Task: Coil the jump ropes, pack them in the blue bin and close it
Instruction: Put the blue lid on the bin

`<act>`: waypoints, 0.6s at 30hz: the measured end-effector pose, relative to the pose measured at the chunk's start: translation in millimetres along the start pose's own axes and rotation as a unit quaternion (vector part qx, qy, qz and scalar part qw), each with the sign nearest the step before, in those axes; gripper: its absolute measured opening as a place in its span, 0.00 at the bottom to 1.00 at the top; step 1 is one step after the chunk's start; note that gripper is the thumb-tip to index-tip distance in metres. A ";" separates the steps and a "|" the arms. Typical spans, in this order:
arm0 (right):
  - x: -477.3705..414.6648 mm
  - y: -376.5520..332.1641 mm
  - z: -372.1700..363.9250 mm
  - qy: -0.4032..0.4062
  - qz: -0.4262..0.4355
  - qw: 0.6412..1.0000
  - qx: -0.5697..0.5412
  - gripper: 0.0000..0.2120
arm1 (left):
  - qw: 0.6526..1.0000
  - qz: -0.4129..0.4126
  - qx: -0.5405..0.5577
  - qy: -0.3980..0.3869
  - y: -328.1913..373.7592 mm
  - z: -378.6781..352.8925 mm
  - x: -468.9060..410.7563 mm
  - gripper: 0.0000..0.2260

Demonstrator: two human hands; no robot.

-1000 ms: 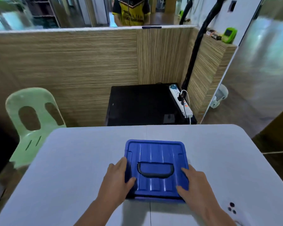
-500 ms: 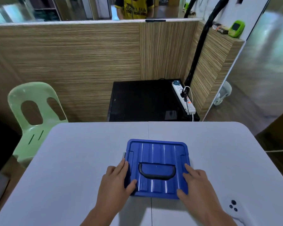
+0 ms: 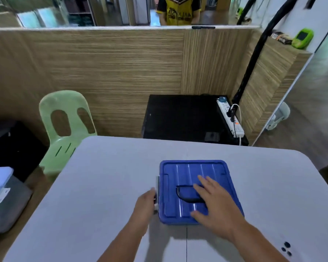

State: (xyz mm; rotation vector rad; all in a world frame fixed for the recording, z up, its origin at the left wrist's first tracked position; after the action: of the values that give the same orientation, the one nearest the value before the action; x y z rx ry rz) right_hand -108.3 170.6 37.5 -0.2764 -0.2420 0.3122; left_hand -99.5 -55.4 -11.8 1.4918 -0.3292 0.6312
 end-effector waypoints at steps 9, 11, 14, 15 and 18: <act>-2.5 -16.3 -31.2 -0.039 0.024 0.999 -0.010 0.42 | 0.999 0.013 0.029 0.009 23.2 -2.2 4.2 0.18; -2.4 -16.3 -33.4 -0.046 0.017 0.999 -0.003 0.41 | 0.999 0.014 0.038 0.002 25.9 0.3 3.4 0.16; -2.5 -17.9 -33.6 -0.048 0.010 0.999 -0.003 0.42 | 0.999 0.010 0.040 -0.011 26.4 5.1 -0.3 0.12; -2.7 -18.0 -33.5 -0.050 0.007 0.999 -0.005 0.42 | 0.999 0.008 0.043 -0.011 26.3 6.2 -1.7 0.11; -3.5 -18.8 -33.1 -0.054 0.004 0.999 -0.006 0.46 | 1.000 -0.003 0.030 0.001 24.8 7.8 -6.3 0.10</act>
State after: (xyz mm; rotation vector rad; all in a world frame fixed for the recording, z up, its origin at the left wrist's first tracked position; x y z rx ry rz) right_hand -97.4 144.7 11.6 -0.2729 -0.3495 0.3345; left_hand -117.5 -65.2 5.5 1.5484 -0.3069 0.6432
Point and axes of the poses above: each hand's wrist, its own x-axis away from the middle knuckle, its own z-axis out of the back of the hand, y = z × x, the point moved 3 cm from there along -x, towards the middle knuckle, and after that the axes turned 2 degrees about -z, right-handed, at the moved point
